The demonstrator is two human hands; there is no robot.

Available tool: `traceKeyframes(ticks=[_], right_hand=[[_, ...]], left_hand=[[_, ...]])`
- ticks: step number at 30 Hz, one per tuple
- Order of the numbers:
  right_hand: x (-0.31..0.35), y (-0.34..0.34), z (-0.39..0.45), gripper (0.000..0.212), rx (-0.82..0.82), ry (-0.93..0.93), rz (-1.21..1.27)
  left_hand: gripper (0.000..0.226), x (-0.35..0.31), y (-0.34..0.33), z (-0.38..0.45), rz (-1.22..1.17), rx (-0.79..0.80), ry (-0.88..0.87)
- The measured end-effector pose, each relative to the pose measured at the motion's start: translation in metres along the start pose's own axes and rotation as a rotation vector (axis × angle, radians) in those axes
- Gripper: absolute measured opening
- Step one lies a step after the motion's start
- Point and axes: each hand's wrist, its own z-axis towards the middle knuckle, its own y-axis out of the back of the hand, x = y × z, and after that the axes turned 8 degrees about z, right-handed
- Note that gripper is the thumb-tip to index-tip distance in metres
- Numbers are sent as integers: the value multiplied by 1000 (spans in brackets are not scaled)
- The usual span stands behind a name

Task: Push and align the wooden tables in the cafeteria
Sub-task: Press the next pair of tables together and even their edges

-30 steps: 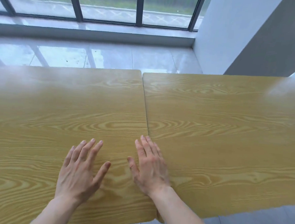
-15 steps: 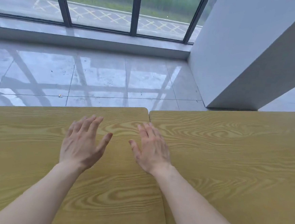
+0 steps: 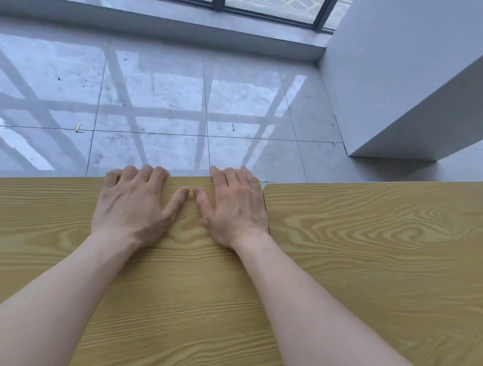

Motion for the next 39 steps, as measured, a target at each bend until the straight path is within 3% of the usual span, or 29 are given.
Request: traceKeyframes(ticks=[4, 39], right_hand=[[-1, -1, 1, 58, -58, -2, 20], [0, 1, -9, 59, -47, -16, -1]], left_hand=[[66, -2, 3, 0, 31, 4, 8], [60, -7, -3, -7, 72, -27, 8]])
